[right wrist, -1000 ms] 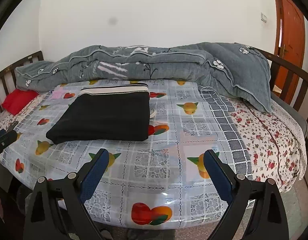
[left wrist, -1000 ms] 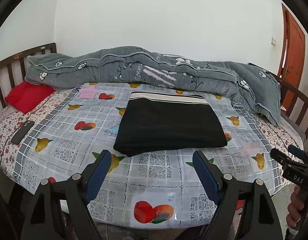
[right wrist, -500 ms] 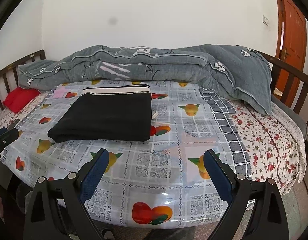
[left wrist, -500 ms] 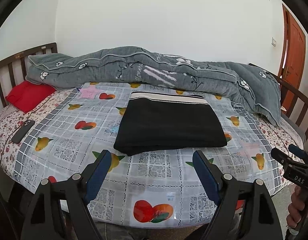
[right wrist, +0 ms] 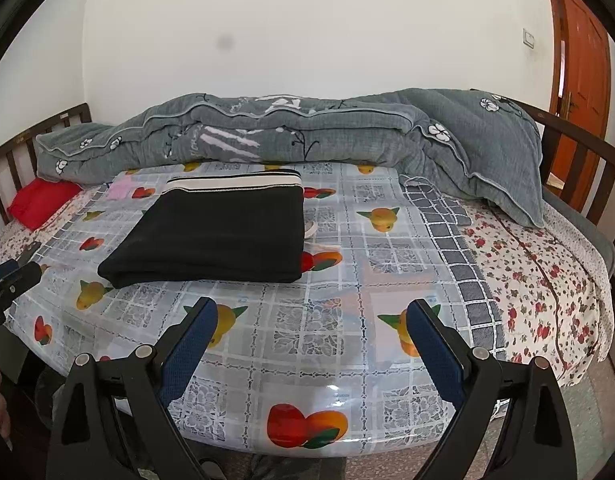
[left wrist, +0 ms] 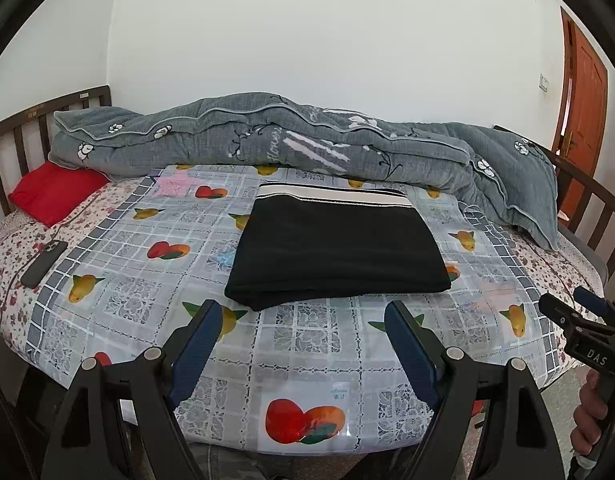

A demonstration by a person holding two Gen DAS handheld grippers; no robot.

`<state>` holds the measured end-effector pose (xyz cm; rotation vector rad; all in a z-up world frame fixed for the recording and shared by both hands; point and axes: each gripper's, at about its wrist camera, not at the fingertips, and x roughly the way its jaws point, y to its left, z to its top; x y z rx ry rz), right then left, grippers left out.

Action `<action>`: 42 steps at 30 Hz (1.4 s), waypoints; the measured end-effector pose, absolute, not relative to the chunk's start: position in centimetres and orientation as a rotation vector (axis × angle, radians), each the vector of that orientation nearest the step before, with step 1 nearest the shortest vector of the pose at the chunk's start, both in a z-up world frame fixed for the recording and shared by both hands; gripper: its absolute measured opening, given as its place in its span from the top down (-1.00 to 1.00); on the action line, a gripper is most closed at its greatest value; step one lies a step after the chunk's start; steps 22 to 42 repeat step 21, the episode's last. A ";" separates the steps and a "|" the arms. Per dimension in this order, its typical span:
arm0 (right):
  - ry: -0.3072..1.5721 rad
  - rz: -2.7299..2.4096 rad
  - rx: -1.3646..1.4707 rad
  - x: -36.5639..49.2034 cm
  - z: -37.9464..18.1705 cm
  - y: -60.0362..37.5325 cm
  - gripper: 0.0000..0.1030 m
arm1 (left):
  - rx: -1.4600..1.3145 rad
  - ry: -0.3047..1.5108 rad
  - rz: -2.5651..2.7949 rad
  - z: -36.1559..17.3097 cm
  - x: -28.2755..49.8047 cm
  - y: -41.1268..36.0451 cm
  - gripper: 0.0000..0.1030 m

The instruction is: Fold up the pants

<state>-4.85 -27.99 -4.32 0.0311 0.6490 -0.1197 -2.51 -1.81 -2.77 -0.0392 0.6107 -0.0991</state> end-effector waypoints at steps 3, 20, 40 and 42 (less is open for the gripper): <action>0.649 -0.116 0.030 -4.8 -4.3 -27.9 -0.82 | -0.037 0.607 -0.097 -2.7 -2.6 -1.7 -0.60; 0.644 -0.113 0.026 -4.8 -3.9 -27.5 -0.82 | -0.035 0.598 -0.096 -2.1 -2.9 -1.6 -0.60; 0.643 -0.112 0.025 -4.8 -3.9 -27.4 -0.82 | -0.034 0.596 -0.096 -2.0 -2.9 -1.6 -0.60; 0.643 -0.112 0.025 -4.8 -3.9 -27.4 -0.82 | -0.034 0.596 -0.096 -2.0 -2.9 -1.6 -0.60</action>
